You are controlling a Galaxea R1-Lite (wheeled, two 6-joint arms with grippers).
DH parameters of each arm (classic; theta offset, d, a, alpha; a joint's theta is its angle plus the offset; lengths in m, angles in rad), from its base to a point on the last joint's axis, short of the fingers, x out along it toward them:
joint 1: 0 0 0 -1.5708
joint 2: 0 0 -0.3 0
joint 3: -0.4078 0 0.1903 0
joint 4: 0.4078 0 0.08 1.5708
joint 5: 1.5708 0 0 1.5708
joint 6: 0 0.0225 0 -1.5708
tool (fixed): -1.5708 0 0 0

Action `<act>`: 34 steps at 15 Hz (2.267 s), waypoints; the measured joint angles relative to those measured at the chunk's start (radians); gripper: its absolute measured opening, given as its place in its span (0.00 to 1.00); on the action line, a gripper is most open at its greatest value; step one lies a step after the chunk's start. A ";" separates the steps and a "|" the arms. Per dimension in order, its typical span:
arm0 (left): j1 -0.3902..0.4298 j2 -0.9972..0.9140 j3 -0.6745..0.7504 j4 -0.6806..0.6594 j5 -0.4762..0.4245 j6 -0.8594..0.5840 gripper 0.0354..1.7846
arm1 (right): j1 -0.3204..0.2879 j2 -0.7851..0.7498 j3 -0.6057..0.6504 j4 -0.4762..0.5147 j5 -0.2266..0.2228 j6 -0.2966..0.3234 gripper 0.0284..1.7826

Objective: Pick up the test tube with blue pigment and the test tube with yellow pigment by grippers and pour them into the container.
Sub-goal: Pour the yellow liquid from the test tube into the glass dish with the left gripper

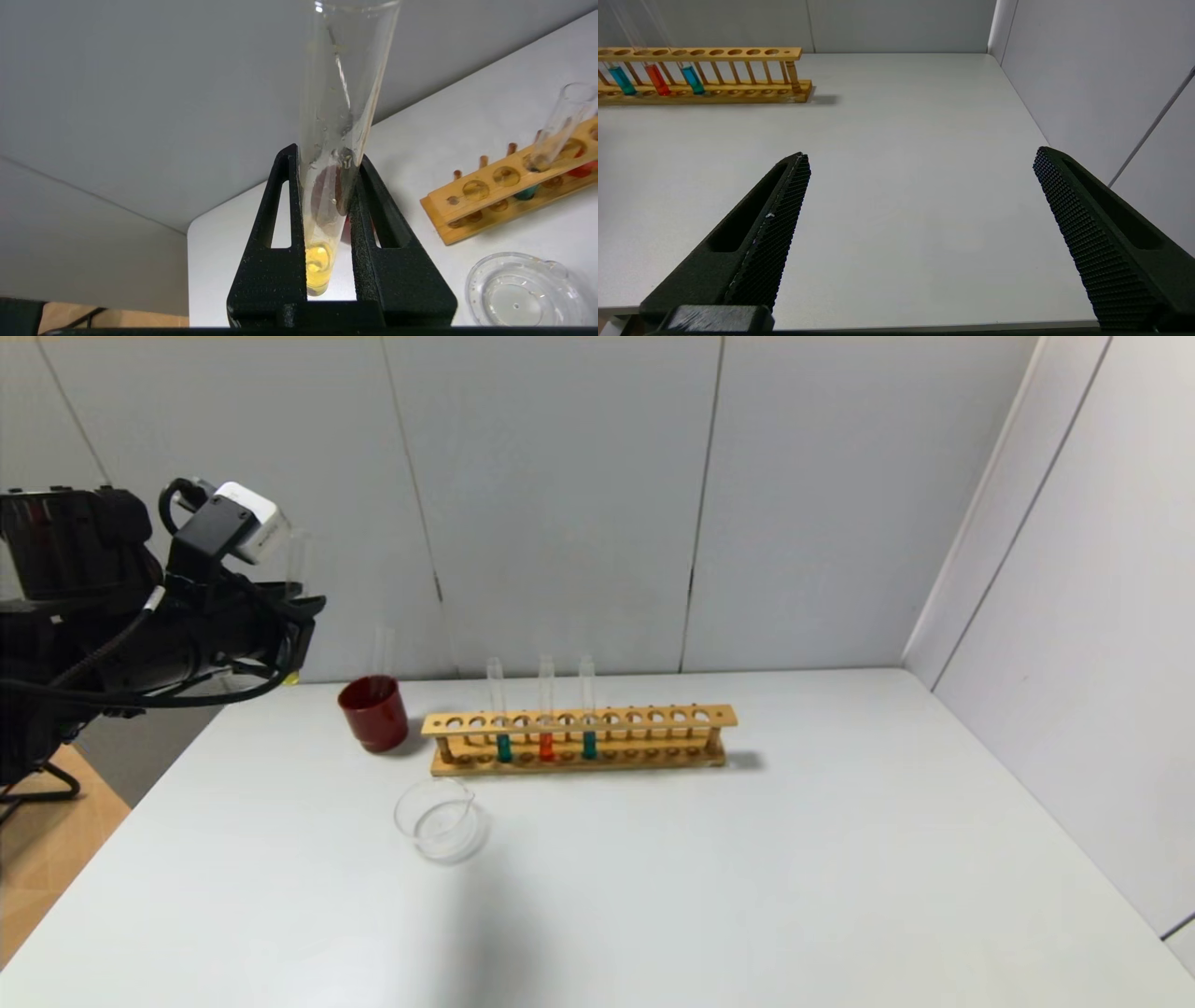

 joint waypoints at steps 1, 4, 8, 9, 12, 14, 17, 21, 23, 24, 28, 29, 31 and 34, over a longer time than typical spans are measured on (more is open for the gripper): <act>-0.004 0.009 0.000 -0.014 -0.006 0.004 0.16 | 0.000 0.000 0.000 0.000 0.000 0.000 0.98; -0.004 0.044 0.000 -0.087 -0.008 0.073 0.16 | 0.000 0.000 0.000 0.000 0.000 0.000 0.98; -0.001 0.066 0.008 -0.145 -0.013 0.230 0.16 | 0.000 0.000 0.000 0.000 0.000 0.000 0.98; -0.004 0.066 0.017 -0.148 -0.017 0.244 0.16 | 0.000 0.000 0.000 0.000 0.000 0.000 0.98; -0.006 0.046 0.070 -0.154 -0.047 0.301 0.16 | 0.000 0.000 0.000 0.000 0.000 0.001 0.98; -0.009 0.023 0.128 -0.161 -0.050 0.355 0.16 | 0.000 0.000 0.000 0.000 0.000 0.000 0.98; -0.009 -0.017 0.231 -0.214 -0.063 0.422 0.16 | 0.000 0.000 0.000 0.000 0.000 0.000 0.98; -0.006 -0.035 0.277 -0.263 -0.076 0.469 0.16 | 0.000 0.000 0.000 0.000 0.000 0.000 0.98; -0.006 -0.038 0.293 -0.264 -0.076 0.505 0.16 | 0.000 0.000 0.000 0.000 0.000 0.001 0.98; -0.003 -0.039 0.305 -0.264 -0.077 0.527 0.16 | 0.000 0.000 0.000 0.000 0.000 0.000 0.98; 0.001 -0.037 0.375 -0.300 -0.111 0.562 0.16 | 0.000 0.000 0.000 0.000 0.000 0.000 0.98; 0.004 -0.034 0.387 -0.304 -0.129 0.568 0.16 | 0.000 0.000 0.000 0.000 0.000 0.000 0.98; 0.021 -0.020 0.396 -0.306 -0.181 0.590 0.16 | 0.000 0.000 0.000 0.000 0.000 0.001 0.98; 0.063 0.020 0.392 -0.324 -0.263 0.612 0.16 | 0.000 0.000 0.000 0.000 0.000 0.000 0.98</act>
